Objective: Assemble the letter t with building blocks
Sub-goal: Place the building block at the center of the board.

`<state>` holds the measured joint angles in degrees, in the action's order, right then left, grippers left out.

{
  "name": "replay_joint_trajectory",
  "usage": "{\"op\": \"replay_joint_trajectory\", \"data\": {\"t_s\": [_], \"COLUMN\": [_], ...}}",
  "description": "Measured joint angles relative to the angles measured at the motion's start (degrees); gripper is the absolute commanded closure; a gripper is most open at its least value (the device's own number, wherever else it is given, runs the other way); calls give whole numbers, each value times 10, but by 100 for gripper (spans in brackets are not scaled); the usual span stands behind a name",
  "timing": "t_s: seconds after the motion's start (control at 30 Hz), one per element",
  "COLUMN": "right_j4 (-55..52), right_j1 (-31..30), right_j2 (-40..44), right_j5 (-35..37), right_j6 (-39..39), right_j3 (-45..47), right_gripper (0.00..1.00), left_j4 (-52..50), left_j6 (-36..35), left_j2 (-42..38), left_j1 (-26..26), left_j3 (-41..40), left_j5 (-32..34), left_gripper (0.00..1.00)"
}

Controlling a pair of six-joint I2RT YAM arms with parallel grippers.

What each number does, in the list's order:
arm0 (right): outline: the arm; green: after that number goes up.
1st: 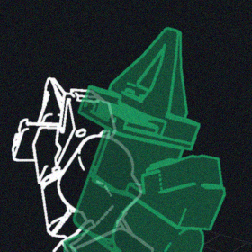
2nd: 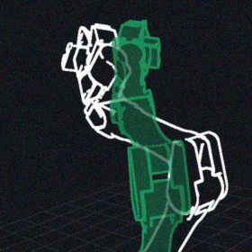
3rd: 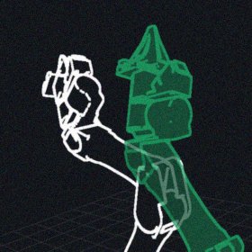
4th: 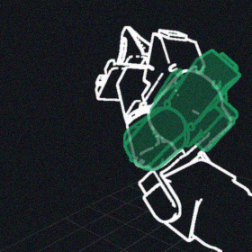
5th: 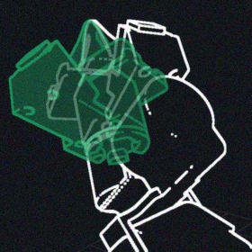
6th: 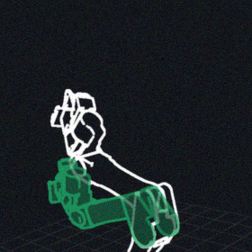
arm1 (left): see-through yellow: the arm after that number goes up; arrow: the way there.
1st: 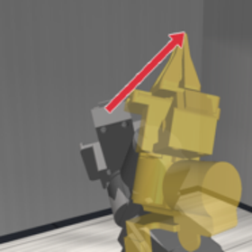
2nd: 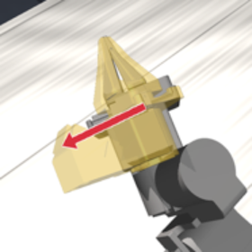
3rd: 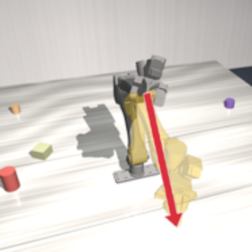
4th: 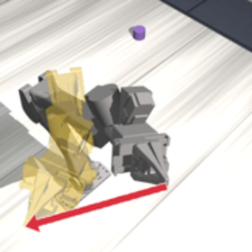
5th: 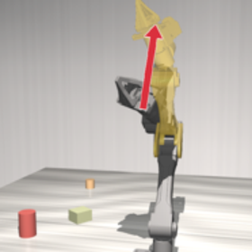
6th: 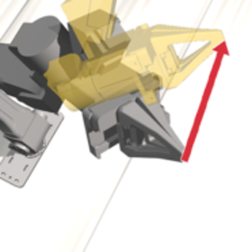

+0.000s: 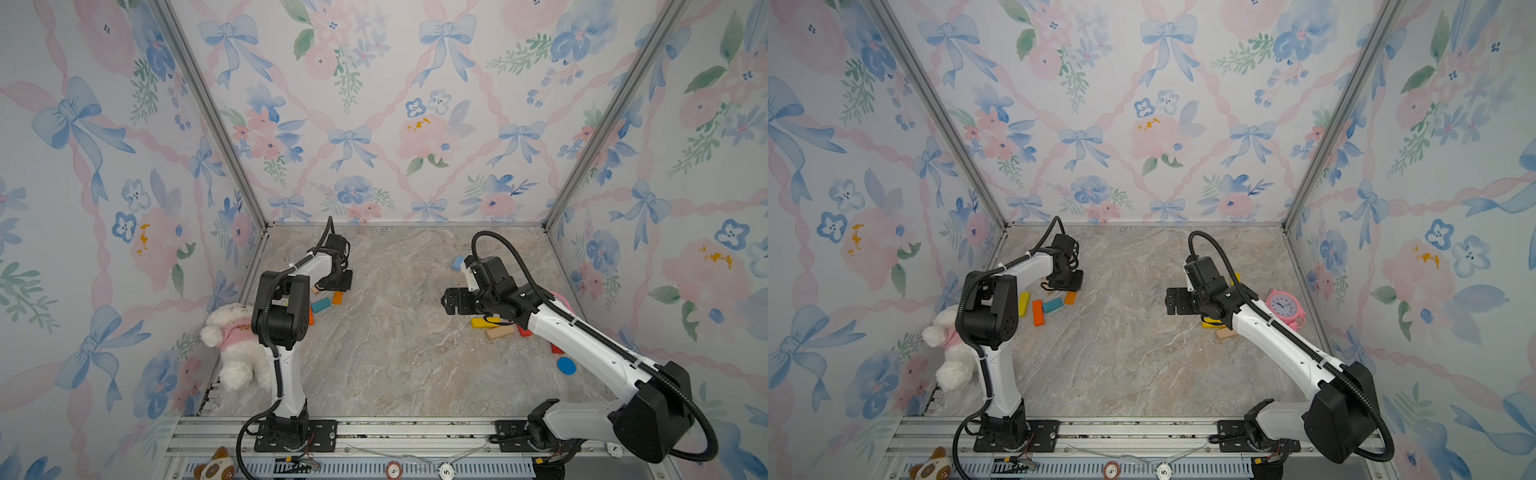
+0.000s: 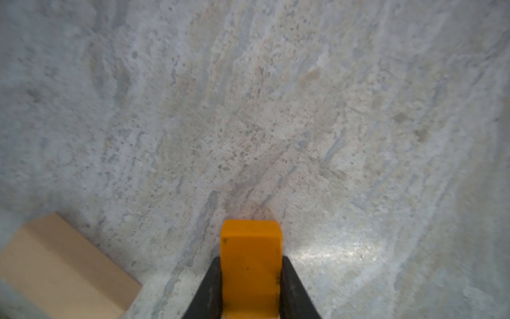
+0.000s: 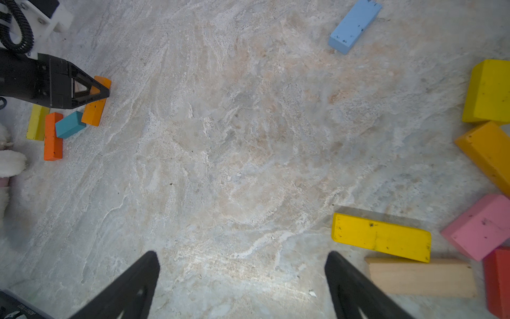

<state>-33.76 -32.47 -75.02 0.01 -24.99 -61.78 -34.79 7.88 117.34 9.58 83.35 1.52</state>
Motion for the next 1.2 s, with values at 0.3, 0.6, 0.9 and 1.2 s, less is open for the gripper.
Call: {"op": "replay_joint_trajectory", "data": {"t_s": [0.3, 0.6, 0.9, 1.2], "right_j4": [6, 5, 4, 2], "right_j1": [0, 0, 2, 2], "right_j2": [38, 51, 69, 69], "right_j5": [11, 16, 19, 19], "right_j6": [-6, -12, -12, -12], "right_j3": [20, 59, 61, 61], "right_gripper": [4, 4, 4, 4], "left_j4": [-21, -33, -82, -91], "left_j6": [83, 160, 183, 186], "left_j2": [-5, 72, 138, 144], "left_j1": [94, 117, 113, 113], "left_j3": [33, 174, 241, 244], "left_j5": [-57, -50, -11, 14], "left_gripper": [87, 88, 88, 85]}}
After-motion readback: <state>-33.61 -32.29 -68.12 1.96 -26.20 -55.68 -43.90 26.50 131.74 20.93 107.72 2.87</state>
